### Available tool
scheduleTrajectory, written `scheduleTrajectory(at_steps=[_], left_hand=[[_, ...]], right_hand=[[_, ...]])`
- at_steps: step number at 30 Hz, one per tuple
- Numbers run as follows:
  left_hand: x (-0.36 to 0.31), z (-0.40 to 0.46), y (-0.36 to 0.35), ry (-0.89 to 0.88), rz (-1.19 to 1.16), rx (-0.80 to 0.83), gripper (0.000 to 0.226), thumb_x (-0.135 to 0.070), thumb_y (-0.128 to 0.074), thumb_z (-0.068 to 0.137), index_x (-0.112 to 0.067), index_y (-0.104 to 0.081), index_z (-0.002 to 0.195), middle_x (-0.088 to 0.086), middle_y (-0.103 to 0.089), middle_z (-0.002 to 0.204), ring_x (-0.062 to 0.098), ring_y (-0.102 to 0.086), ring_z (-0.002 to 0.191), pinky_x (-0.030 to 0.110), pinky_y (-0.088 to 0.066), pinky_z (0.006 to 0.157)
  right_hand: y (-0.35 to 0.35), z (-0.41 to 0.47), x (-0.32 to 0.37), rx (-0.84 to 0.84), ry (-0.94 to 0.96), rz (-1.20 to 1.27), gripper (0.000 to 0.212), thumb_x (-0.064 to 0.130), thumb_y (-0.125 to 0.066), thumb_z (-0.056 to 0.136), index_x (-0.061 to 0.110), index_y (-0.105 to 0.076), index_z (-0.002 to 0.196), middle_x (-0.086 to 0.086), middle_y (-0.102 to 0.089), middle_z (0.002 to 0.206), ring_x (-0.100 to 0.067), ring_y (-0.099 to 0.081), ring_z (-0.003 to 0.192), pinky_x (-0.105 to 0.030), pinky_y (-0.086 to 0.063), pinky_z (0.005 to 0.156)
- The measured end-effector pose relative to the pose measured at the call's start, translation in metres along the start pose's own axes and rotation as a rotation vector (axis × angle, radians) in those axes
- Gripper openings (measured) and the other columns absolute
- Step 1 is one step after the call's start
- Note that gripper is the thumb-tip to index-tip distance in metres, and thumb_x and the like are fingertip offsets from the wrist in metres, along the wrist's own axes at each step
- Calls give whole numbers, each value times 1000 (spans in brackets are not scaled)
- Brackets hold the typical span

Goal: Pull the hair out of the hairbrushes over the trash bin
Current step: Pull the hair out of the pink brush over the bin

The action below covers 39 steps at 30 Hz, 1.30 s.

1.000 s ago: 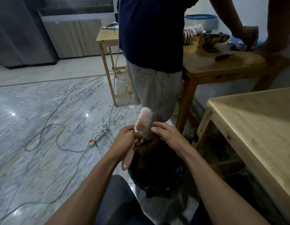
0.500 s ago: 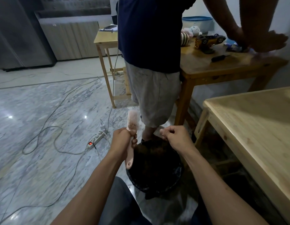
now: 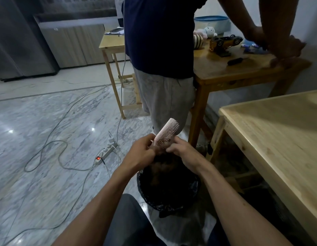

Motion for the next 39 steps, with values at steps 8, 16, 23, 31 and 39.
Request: scheduleTrajectory(at_steps=[8,16,23,31,39], left_hand=[[30,3,23,257,-344,-95,9,4,-55,88,2,-63,93,18,-61,75,20,-45,48,31,-35,49],[67,-6,42,375,-515,-244,13,6,-47,95,5,-57,103,17,-52,78,19,-38,48,32,-31,49],[48,-7,22,270,-387,-103,9,5,-56,88,-1,-59,93,9,-54,67,20,-46,49,33,-40,51],[9,-11,3,34,-117,4,25,0,-59,93,-19,-71,104,-2,-72,79,11,-65,59,24,-57,59],[36,-11,37,133,-45,-247,28,-1,-55,97,-6,-67,122,14,-70,94,21,-69,68,32,-62,61]], right_hand=[[13,-12,10,-155,187,-126,35,11,-53,107,11,-69,76,5,-50,55,1,-49,50,-11,-41,61],[43,-13,9,-373,165,-175,33,20,-56,105,20,-75,79,9,-55,60,-4,-52,60,-25,-45,70],[20,0,-6,-234,-129,-458,65,19,-60,94,23,-42,156,0,-47,156,-19,-46,142,-33,-41,111],[0,11,2,-198,49,-144,39,53,-80,82,17,-82,96,5,-78,76,-7,-69,71,-24,-54,74],[51,-11,0,-525,2,-183,17,31,-79,90,23,-83,76,4,-74,66,-12,-67,69,-27,-50,67]])
Point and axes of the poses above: each hand's wrist, its own z-axis towards the middle knuckle, its own y-axis out of the back of the hand, x = y × z, the point moved 8 cm from there along z, towards the middle knuckle
